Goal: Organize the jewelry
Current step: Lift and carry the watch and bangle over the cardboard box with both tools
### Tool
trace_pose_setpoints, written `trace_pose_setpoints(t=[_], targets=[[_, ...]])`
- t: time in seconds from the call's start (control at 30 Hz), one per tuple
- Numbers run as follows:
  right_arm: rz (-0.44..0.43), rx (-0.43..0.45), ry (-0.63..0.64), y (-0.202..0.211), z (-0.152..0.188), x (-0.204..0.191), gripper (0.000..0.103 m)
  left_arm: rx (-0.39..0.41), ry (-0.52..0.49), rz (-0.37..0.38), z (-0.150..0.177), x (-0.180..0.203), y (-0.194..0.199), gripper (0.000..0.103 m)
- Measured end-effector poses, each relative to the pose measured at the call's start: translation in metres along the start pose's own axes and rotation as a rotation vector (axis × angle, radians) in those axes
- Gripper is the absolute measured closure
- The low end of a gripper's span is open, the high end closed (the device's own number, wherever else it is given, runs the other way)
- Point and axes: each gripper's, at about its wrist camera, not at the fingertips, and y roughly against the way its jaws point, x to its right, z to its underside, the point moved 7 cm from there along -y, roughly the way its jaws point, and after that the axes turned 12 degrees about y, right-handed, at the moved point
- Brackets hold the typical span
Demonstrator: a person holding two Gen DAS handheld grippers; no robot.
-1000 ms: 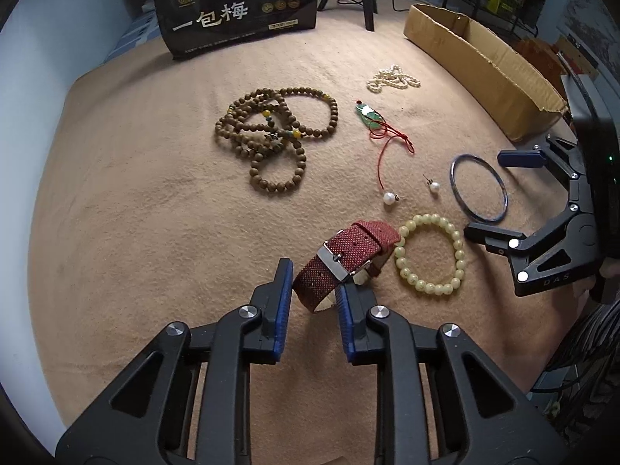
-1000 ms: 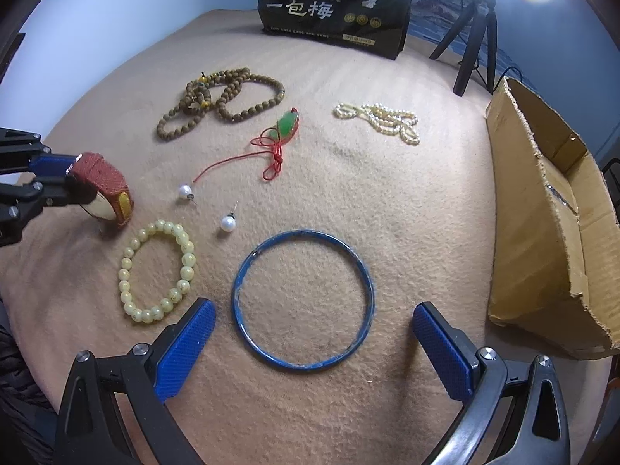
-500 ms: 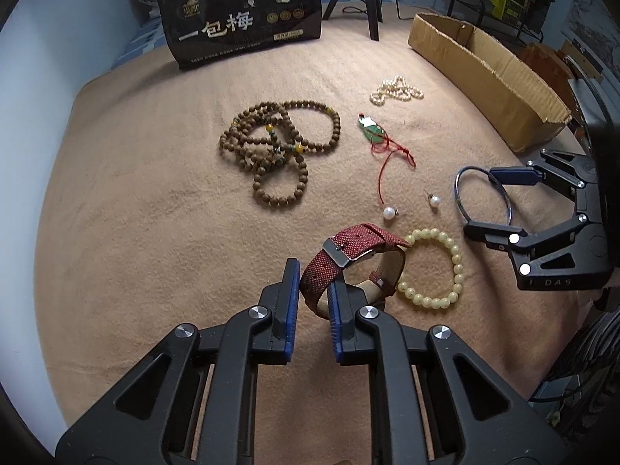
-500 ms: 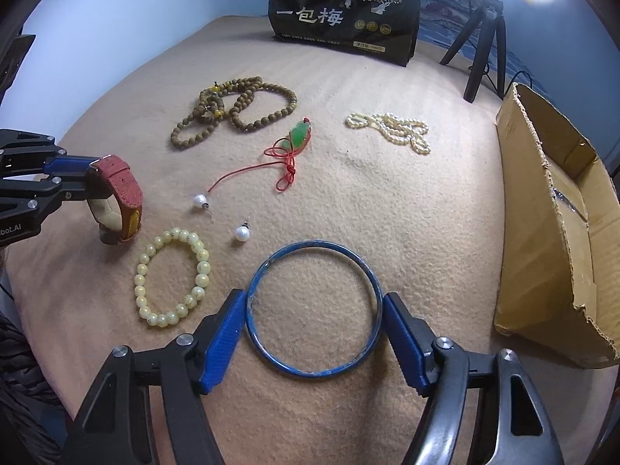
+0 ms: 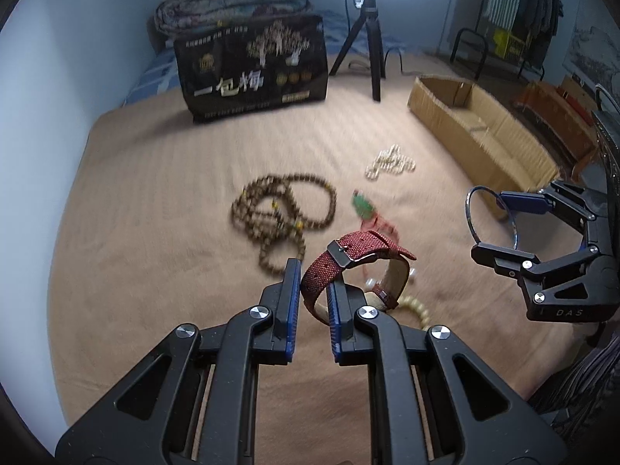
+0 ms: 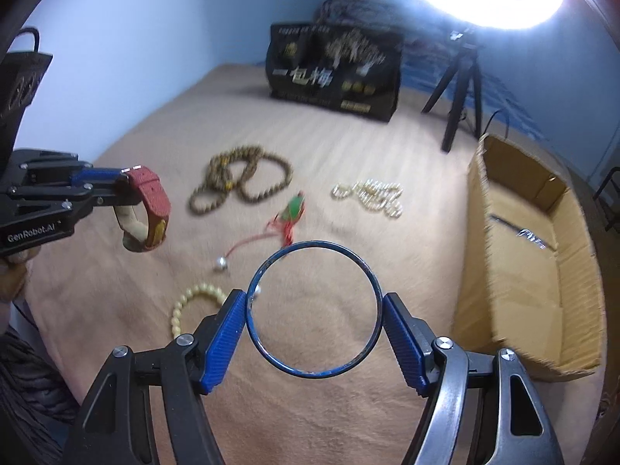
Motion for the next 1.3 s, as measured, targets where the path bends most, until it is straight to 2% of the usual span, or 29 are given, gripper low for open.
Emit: trace_pose_setpoints(t=[0.27,0.6,0.9,1.03,1.3], targets=[[0.064,0.056,-0.063,0.028,-0.01,0.041,0.03,0.072,-0.003,0.054,-0.033,0.038,0.013,0.091],[0.157,0.065,-0.16,0.053,0.005,0.107,0.03,0.102,-0.044,0.111,-0.058,0.099,0.006,0.091],[0.226,0.031,-0.213,0.059,0.026,0.159,0.03,0.108,-0.062,0.148,-0.075,0.151,-0.014,0.091],[0.228,0.014,-0.251,0.056,0.035,0.18,0.03,0.104,-0.056,0.167,-0.082,0.172,-0.025,0.091],[0.242,-0.034,-0.272,0.048,0.053,0.199,0.03,0.085,-0.038,0.198,-0.101,0.209,-0.056,0.091]])
